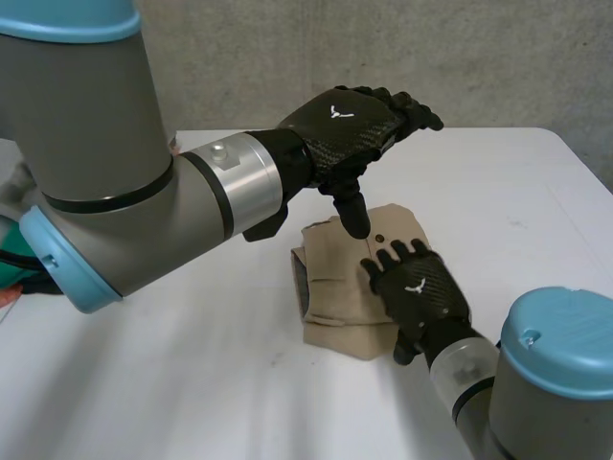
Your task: Fold the laundry.
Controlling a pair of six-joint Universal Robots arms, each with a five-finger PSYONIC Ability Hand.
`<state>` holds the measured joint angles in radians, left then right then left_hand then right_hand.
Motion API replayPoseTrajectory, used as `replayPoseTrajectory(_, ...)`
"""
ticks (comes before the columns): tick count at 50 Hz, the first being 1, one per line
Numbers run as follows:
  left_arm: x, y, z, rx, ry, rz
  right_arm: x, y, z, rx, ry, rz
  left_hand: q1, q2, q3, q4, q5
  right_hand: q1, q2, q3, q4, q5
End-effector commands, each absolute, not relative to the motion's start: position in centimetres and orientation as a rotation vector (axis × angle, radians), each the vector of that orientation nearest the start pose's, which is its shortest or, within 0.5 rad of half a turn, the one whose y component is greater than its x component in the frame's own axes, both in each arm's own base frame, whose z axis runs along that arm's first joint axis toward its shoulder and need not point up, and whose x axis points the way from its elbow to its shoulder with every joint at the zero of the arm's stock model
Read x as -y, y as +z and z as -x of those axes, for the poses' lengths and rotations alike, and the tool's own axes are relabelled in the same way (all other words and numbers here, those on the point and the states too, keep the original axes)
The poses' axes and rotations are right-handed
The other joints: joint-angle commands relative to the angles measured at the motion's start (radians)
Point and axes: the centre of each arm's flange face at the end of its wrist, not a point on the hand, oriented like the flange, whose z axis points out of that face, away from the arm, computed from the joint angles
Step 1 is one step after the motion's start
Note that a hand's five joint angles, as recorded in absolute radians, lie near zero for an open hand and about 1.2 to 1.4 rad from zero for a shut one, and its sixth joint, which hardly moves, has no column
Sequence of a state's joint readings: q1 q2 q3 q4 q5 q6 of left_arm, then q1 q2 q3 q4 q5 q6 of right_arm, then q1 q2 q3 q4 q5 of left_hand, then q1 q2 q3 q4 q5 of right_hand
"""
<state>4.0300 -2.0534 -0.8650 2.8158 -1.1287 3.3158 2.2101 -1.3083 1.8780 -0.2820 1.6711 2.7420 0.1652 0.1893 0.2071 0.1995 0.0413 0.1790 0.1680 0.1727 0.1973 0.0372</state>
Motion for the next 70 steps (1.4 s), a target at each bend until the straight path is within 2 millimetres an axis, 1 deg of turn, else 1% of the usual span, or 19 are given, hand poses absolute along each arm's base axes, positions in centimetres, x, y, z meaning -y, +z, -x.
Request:
replayPoseTrajectory(1,18.8,33.8,37.8,1.552,1.513,1.176,21.7,16.9,-24.9,-2.336,-1.833,0.645,0.009,-0.015,-0.033,-0.025,-0.041,-0.005,0.007,0.002,-0.023,-0.037)
replayPoseTrajectory(3,18.3,34.2,37.6,1.537,1.477,1.192,23.1,16.6,-23.6,-2.382,-1.781,0.480,0.009,-0.015,-0.033,-0.025,-0.041,-0.005,0.007,0.002,-0.023,-0.037)
replayPoseTrajectory(7,17.9,34.6,37.6,1.514,1.447,1.210,24.4,15.0,-22.7,-2.430,-1.624,0.350,0.009,-0.015,-0.033,-0.025,-0.041,-0.005,0.007,0.002,-0.023,-0.037)
replayPoseTrajectory(11,17.8,34.8,37.4,1.512,1.451,1.210,25.2,13.2,-22.7,-2.433,-1.470,0.350,0.009,-0.015,-0.033,-0.025,-0.041,-0.005,0.007,0.002,-0.023,-0.037)
replayPoseTrajectory(15,17.9,34.6,37.4,1.515,1.451,1.209,25.9,12.2,-23.2,-2.406,-1.411,0.389,0.009,-0.015,-0.033,-0.025,-0.041,-0.005,0.007,0.002,-0.023,-0.037)
replayPoseTrajectory(24,18.0,34.0,37.4,1.520,1.453,1.207,27.3,10.6,-24.6,-2.393,-1.448,0.413,0.009,-0.015,-0.033,-0.025,-0.041,-0.005,0.007,0.002,-0.023,-0.037)
replayPoseTrajectory(26,17.9,34.1,37.4,1.508,1.465,1.204,28.1,10.4,-24.8,-2.393,-1.479,0.399,0.009,-0.015,-0.033,-0.025,-0.041,0.223,0.234,0.229,0.205,0.190)
replayPoseTrajectory(27,17.9,34.1,37.4,1.506,1.469,1.202,28.6,10.5,-24.8,-2.388,-1.506,0.391,0.009,-0.015,-0.033,-0.025,-0.041,0.809,0.820,0.815,0.790,0.776)
replayPoseTrajectory(28,17.9,34.2,37.3,1.501,1.475,1.201,28.8,10.5,-24.8,-2.385,-1.519,0.385,0.009,-0.015,-0.033,-0.025,-0.041,1.213,1.224,1.220,1.195,1.180)
replayPoseTrajectory(33,18.1,34.8,37.1,1.493,1.513,1.179,30.4,11.7,-24.6,-2.315,-1.649,0.345,0.009,-0.015,-0.033,-0.025,-0.041,1.217,1.228,1.224,1.199,1.185)
replayPoseTrajectory(37,18.4,35.3,36.8,1.485,1.548,1.156,32.6,14.1,-24.2,-2.209,-1.781,0.308,0.009,-0.015,-0.033,-0.025,-0.041,1.217,1.228,1.224,1.199,1.185)
replayPoseTrajectory(41,19.1,35.7,36.6,1.476,1.580,1.121,33.9,14.7,-24.3,-2.190,-1.796,0.309,0.009,-0.015,-0.033,-0.025,-0.041,1.217,1.228,1.224,1.199,1.185)
replayPoseTrajectory(44,19.4,35.8,36.5,1.482,1.582,1.100,36.8,15.2,-23.7,-2.165,-1.862,0.269,0.009,-0.015,-0.033,-0.025,-0.041,1.217,1.228,1.224,1.199,1.185)
replayPoseTrajectory(46,19.5,35.7,36.6,1.484,1.579,1.095,38.5,15.2,-23.1,-2.160,-1.898,0.238,0.009,-0.015,-0.033,-0.025,-0.041,1.217,1.228,1.224,1.199,1.185)
replayPoseTrajectory(48,19.5,35.6,36.6,1.491,1.575,1.093,41.4,15.1,-21.6,-2.168,-1.961,0.166,0.009,-0.015,-0.033,-0.025,-0.041,1.217,1.228,1.224,1.199,1.185)
replayPoseTrajectory(52,19.5,35.4,36.6,1.492,1.576,1.097,46.8,14.5,-17.6,-2.231,-2.057,-0.027,0.009,-0.015,-0.033,-0.025,-0.041,1.217,1.228,1.224,1.199,1.185)
replayPoseTrajectory(56,19.5,35.3,36.6,1.492,1.576,1.106,50.5,13.4,-14.2,-2.298,-2.116,-0.132,0.009,-0.015,-0.033,-0.025,-0.041,1.217,1.228,1.224,1.199,1.185)
replayPoseTrajectory(63,19.1,35.5,36.7,1.484,1.575,1.114,53.5,12.6,-9.3,-2.397,-2.206,-0.160,0.009,-0.015,-0.033,-0.025,-0.041,1.217,1.228,1.224,1.199,1.185)
replayPoseTrajectory(70,19.0,35.4,36.7,1.482,1.572,1.126,54.6,12.8,-5.7,-2.425,-2.302,-0.159,0.009,-0.015,-0.033,-0.025,-0.041,1.217,1.228,1.224,1.199,1.185)
